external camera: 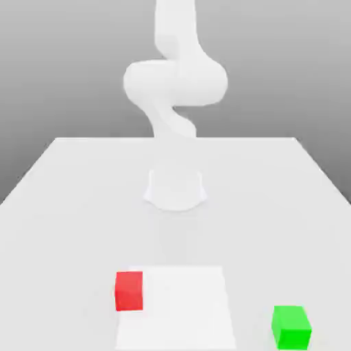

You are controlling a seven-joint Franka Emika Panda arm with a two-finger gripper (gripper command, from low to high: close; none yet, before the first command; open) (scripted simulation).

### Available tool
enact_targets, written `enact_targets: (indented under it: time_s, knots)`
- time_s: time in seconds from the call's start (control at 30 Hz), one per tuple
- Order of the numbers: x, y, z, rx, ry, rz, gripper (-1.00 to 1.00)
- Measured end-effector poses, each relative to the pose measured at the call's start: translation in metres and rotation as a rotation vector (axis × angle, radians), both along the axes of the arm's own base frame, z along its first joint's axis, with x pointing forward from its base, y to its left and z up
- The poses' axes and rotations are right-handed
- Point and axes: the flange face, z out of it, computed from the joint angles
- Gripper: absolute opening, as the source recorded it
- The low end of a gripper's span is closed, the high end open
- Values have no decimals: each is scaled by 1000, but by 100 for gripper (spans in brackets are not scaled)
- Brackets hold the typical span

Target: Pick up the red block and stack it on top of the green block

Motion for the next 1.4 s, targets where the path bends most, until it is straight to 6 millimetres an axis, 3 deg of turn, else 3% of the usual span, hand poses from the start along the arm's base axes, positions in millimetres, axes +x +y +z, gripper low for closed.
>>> enact_targets:
  time_s: [0.17, 0.33, 0.5, 0.67, 0.87, 0.9, 1.13, 1.3, 1.33, 1.4]
  knots:
    - [52, -22, -112, -29, 178, 4, 0]
    - [70, -44, -224, -40, 350, 14, 0]
    - [60, -63, -335, -34, 520, 31, 0]
    - [23, -78, -435, -10, 685, 49, 0]
    - [16, -78, -506, -7, 715, 59, 0]
    - [15, -77, -514, -7, 716, 59, -100]
    - [15, -77, -514, -7, 716, 60, -100]
    - [16, -77, -468, -6, 716, 60, -100]
    - [17, -73, -459, -8, 716, 66, -100]
    - [39, -30, -449, -40, 718, 143, -100]
